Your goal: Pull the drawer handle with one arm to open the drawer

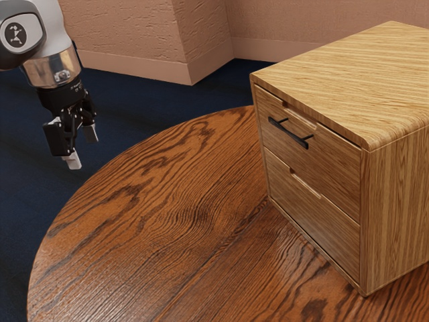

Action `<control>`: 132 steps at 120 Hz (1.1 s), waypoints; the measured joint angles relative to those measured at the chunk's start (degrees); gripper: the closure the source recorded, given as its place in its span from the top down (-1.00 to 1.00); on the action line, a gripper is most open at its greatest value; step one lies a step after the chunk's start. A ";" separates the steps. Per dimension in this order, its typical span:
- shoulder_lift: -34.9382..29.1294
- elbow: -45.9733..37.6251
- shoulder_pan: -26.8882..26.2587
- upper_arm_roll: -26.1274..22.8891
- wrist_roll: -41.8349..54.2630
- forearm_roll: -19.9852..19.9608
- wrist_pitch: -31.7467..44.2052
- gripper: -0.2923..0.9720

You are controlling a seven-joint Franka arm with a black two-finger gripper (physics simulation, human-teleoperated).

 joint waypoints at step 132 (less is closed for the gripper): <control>5.26 5.59 -26.28 -8.13 21.13 8.27 25.97 0.54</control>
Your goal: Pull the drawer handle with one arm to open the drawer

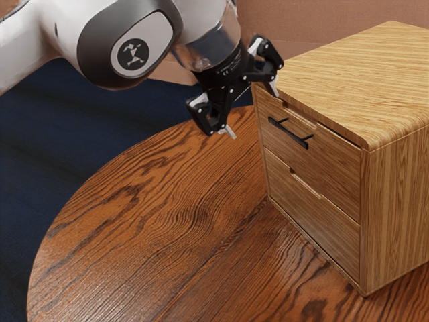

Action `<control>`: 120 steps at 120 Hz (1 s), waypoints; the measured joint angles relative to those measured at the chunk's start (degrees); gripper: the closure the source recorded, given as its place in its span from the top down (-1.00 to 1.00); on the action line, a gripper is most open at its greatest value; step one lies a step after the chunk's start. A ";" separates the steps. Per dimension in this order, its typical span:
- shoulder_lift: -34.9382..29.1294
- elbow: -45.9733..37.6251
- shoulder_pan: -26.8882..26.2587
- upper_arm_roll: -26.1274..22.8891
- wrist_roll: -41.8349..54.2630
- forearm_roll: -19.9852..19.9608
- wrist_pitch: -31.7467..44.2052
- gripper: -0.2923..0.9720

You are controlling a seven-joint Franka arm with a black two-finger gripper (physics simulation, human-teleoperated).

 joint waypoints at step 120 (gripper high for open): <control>5.53 -3.81 1.68 1.58 11.16 -0.32 5.66 0.54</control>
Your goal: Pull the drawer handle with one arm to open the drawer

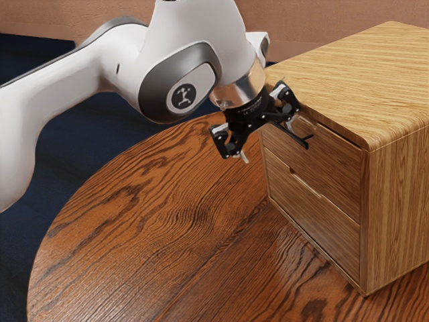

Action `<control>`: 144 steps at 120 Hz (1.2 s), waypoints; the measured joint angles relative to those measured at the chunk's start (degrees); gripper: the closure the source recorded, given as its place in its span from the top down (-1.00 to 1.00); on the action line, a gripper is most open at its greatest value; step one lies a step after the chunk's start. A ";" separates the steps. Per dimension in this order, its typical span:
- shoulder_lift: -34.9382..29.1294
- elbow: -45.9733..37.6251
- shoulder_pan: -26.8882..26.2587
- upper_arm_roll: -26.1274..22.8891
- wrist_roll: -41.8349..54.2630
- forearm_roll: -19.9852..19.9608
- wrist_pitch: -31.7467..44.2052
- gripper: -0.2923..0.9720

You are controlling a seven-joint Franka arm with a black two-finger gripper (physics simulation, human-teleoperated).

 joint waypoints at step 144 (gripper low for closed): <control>-38.14 -21.95 -1.38 -13.13 -3.30 14.01 -10.97 0.54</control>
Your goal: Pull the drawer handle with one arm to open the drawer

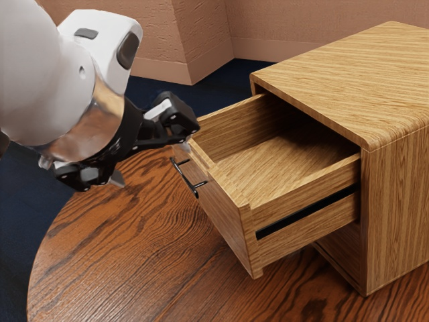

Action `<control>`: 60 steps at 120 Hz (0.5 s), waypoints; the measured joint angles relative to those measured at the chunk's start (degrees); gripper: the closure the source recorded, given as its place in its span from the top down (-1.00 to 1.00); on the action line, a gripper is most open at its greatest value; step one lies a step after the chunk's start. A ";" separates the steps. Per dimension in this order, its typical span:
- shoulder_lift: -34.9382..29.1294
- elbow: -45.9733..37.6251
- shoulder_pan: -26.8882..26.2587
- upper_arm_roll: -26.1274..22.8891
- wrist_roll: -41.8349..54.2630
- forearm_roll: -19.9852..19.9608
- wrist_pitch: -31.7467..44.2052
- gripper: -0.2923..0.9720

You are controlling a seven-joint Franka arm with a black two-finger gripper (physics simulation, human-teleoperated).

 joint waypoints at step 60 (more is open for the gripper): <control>-0.44 1.26 1.01 12.07 -1.54 -10.44 -6.36 0.54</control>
